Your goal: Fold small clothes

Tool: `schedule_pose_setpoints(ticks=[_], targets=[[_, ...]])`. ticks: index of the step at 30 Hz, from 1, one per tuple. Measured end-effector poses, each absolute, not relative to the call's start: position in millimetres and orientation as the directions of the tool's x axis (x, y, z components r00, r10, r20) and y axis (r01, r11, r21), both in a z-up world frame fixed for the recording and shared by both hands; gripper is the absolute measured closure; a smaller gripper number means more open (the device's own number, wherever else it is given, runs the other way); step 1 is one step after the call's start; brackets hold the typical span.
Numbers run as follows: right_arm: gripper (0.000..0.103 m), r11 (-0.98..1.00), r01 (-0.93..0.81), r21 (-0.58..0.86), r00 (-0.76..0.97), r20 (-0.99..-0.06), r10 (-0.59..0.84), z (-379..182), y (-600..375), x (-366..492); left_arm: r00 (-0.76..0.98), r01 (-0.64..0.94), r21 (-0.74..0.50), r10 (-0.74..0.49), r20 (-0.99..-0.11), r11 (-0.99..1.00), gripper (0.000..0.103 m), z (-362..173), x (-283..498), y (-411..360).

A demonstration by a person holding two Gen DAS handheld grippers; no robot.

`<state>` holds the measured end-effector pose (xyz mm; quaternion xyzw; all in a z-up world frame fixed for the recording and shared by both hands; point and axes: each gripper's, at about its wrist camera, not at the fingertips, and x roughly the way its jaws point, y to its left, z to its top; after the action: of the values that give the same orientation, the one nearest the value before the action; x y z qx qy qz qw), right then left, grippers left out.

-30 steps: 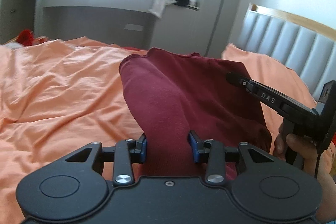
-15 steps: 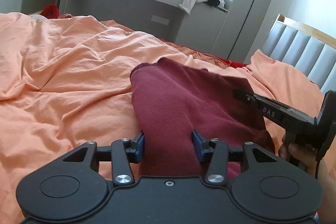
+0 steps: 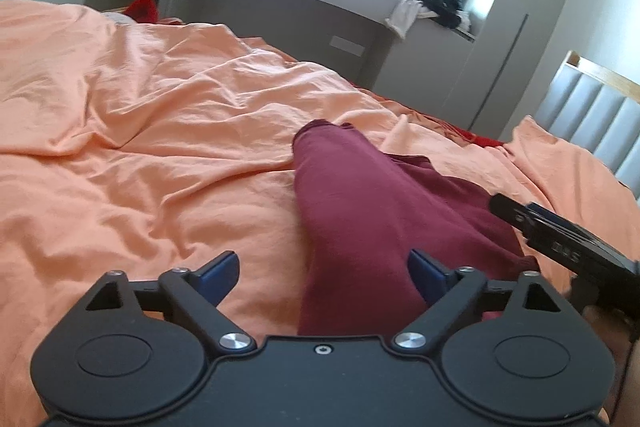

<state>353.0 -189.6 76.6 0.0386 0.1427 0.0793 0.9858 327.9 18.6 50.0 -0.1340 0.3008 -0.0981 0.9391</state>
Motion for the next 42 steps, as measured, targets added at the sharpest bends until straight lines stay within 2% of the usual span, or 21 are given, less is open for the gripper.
schedule_pose_setpoints(ticks=[6, 12, 29, 35, 42], targets=[[0.000, 0.987, -0.124, 0.100, 0.959, -0.243, 0.145, 84.9, -191.2, 330.7, 0.812, 0.073, -0.277, -0.218, -0.541, 0.958, 0.005, 48.3, 324.3, 15.9], [0.000, 0.986, -0.112, 0.122, 0.969, -0.209, 0.135, 94.0, -193.5, 311.0, 0.840, 0.035, -0.294, -0.188, -0.510, 0.955, 0.001, 59.7, 311.1, 17.4], [0.000, 0.984, -0.120, 0.135, 0.991, -0.041, 0.127, 113.1, -181.0, 223.7, 0.952, 0.047, -0.105, -0.076, -0.296, 0.993, 0.001, 108.6, 216.9, 8.8], [0.000, 0.987, -0.125, 0.097, 0.992, 0.018, 0.123, 108.4, -167.0, 176.8, 0.970, 0.047, -0.050, -0.058, -0.237, 0.998, 0.000, 107.9, 178.0, 7.6], [0.000, 0.988, -0.077, 0.133, 0.997, 0.034, 0.073, 96.2, -161.2, 140.4, 0.973, 0.056, -0.041, -0.064, -0.223, 0.998, 0.000, 93.5, 148.1, 10.9]])
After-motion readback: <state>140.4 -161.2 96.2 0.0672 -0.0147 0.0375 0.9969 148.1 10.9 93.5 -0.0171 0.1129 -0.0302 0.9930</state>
